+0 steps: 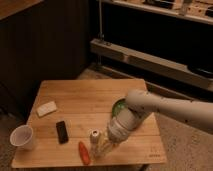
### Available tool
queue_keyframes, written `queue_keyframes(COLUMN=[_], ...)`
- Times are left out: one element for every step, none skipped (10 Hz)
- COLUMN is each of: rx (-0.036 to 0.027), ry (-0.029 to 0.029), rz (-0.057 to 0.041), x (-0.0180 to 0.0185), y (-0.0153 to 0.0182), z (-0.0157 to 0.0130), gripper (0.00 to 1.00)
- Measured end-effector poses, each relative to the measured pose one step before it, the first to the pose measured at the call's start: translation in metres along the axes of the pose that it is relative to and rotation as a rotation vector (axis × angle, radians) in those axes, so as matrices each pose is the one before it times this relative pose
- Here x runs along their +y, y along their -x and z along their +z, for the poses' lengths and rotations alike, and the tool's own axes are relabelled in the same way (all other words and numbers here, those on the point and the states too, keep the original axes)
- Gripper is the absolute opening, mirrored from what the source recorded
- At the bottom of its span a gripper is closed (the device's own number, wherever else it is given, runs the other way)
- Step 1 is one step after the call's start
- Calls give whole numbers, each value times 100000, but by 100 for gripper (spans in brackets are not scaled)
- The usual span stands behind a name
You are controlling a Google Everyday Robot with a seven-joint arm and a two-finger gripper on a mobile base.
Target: Knock the bottle over
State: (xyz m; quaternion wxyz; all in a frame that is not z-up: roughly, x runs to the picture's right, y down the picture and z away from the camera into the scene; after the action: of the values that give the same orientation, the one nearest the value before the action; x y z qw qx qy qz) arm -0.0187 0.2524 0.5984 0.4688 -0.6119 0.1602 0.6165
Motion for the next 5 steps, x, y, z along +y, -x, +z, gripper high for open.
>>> queue_keyframes(rx=[-53,172,-10,882,485], ry=[931,1796,110,-450,-869], rz=[-266,-142,-39,-444,-478], x=[-101,-192,-5,72,157], y=[89,162,4,107,157], z=[-53,-33,-26,305,347], gripper=[17,17,17,17,17])
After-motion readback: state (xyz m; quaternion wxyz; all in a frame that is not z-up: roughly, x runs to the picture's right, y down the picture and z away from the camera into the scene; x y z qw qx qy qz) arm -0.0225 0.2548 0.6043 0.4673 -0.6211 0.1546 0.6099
